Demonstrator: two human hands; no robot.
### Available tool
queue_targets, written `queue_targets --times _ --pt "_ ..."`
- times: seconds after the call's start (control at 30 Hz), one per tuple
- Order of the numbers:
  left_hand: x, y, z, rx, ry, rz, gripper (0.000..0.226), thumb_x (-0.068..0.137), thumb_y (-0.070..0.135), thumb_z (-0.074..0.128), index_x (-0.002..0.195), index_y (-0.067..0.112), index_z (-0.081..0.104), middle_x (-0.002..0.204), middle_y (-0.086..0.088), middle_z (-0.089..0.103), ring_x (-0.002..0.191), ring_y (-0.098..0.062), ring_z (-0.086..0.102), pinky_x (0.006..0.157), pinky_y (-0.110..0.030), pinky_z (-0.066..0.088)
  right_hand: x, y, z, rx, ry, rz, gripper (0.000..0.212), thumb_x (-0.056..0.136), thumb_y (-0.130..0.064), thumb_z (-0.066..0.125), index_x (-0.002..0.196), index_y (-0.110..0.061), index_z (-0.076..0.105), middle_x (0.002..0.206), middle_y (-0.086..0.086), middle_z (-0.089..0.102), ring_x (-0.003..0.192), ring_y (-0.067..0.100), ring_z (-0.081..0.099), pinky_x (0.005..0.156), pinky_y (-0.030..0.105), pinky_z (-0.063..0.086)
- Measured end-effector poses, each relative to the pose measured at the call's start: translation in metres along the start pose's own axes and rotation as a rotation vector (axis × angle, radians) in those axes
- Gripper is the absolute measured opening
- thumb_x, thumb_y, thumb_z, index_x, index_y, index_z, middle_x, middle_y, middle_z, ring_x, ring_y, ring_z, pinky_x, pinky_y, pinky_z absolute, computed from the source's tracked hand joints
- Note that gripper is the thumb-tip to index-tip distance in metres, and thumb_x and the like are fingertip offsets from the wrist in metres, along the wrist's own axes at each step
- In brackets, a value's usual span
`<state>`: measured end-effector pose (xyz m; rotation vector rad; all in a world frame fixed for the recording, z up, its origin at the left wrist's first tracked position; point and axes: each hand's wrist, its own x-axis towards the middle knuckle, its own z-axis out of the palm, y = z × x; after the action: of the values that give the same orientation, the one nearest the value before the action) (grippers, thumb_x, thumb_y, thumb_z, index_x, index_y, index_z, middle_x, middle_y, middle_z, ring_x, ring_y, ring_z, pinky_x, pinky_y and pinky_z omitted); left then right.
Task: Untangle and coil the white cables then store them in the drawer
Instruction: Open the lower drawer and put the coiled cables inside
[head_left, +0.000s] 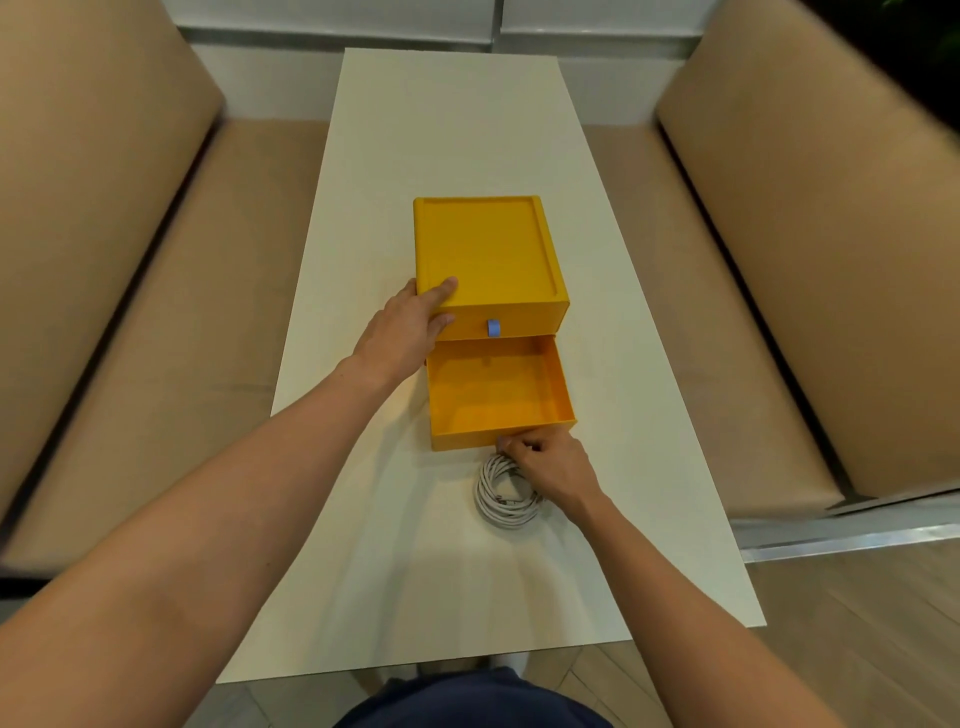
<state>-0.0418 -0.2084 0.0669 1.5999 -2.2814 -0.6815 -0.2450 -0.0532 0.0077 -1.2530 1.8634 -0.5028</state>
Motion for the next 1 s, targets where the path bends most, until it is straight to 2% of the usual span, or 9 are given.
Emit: queue_targets --times 0.1,0.2,0.3,0.4,0.57,0.67,0.77,0.9,1.0 --pt "0.0 0.0 0.0 -0.006 -0.001 -0.008 0.054 0.109 0.037 0.045 0.16 0.028 0.031 0.162 -0.015 0.036 0.142 -0.04 0.043 0.114 -0.054 0.04 -0.006 0.005 -0.007 -0.014 -0.016 -0.03 0.04 0.096 -0.053 0.062 0.089 -0.017 0.078 0.08 0.004 0.073 0.079 0.021 0.066 0.064 0.03 0.043" --pt "0.0 0.0 0.001 -0.004 -0.003 -0.013 0.054 0.109 0.037 0.044 0.161 0.029 0.03 0.162 -0.015 0.036 0.143 -0.04 0.042 0.114 -0.054 0.039 -0.02 0.017 -0.015 -0.07 0.046 -0.069 0.034 0.097 -0.049 0.062 0.12 -0.026 0.073 0.105 -0.003 0.066 0.094 0.014 0.062 0.079 0.028 0.043" --pt "0.0 0.0 0.002 0.0 -0.002 -0.015 0.055 0.109 0.038 0.044 0.161 0.029 0.029 0.163 -0.014 0.035 0.143 -0.04 0.042 0.114 -0.054 0.039 -0.029 0.029 -0.016 -0.17 0.017 -0.051 0.054 0.097 -0.055 0.059 0.141 -0.025 0.058 0.121 0.001 0.058 0.106 0.017 0.059 0.09 0.031 0.046" --pt "0.001 -0.001 0.002 0.005 0.0 -0.017 0.055 0.108 0.039 0.044 0.161 0.03 0.03 0.163 -0.013 0.035 0.143 -0.04 0.042 0.114 -0.054 0.04 -0.029 0.031 -0.011 -0.218 -0.042 -0.03 0.065 0.096 -0.058 0.058 0.148 -0.021 0.051 0.13 0.005 0.059 0.118 0.023 0.059 0.099 0.039 0.048" --pt "0.0 -0.001 0.002 -0.015 0.005 -0.012 0.054 0.108 0.038 0.045 0.16 0.029 0.031 0.161 -0.014 0.037 0.139 -0.041 0.046 0.112 -0.055 0.043 -0.025 0.025 -0.002 -0.316 -0.049 -0.052 0.057 0.097 -0.05 0.06 0.146 -0.022 0.055 0.139 0.005 0.062 0.126 0.028 0.059 0.101 0.038 0.048" --pt "0.0 -0.001 0.001 -0.027 0.004 -0.01 0.054 0.108 0.038 0.046 0.16 0.029 0.032 0.161 -0.014 0.037 0.139 -0.04 0.046 0.112 -0.055 0.044 -0.026 0.024 0.004 -0.377 0.022 -0.083 0.037 0.096 -0.04 0.061 0.128 -0.025 0.068 0.119 0.005 0.071 0.111 0.03 0.065 0.084 0.036 0.051" --pt "-0.001 0.0 0.0 -0.025 0.008 -0.011 0.054 0.108 0.037 0.045 0.16 0.029 0.031 0.162 -0.014 0.036 0.143 -0.039 0.042 0.113 -0.054 0.04 -0.024 0.026 0.009 -0.387 0.082 -0.096 0.021 0.092 -0.034 0.06 0.103 -0.023 0.075 0.094 0.005 0.074 0.089 0.03 0.067 0.067 0.033 0.046" --pt "-0.001 -0.001 0.0 -0.023 0.0 -0.01 0.054 0.108 0.038 0.045 0.16 0.029 0.031 0.163 -0.014 0.035 0.144 -0.039 0.041 0.114 -0.054 0.04 -0.024 0.032 0.008 -0.311 0.093 -0.1 0.015 0.086 -0.031 0.06 0.081 -0.02 0.069 0.072 0.001 0.068 0.072 0.027 0.061 0.06 0.034 0.045" --pt "0.0 -0.002 0.001 -0.03 -0.004 -0.007 0.054 0.108 0.038 0.045 0.16 0.03 0.03 0.163 -0.014 0.035 0.143 -0.039 0.041 0.114 -0.055 0.04 -0.028 0.038 0.005 -0.208 0.072 -0.111 0.01 0.086 -0.027 0.064 0.082 -0.023 0.073 0.069 -0.002 0.068 0.068 0.021 0.061 0.06 0.033 0.044"
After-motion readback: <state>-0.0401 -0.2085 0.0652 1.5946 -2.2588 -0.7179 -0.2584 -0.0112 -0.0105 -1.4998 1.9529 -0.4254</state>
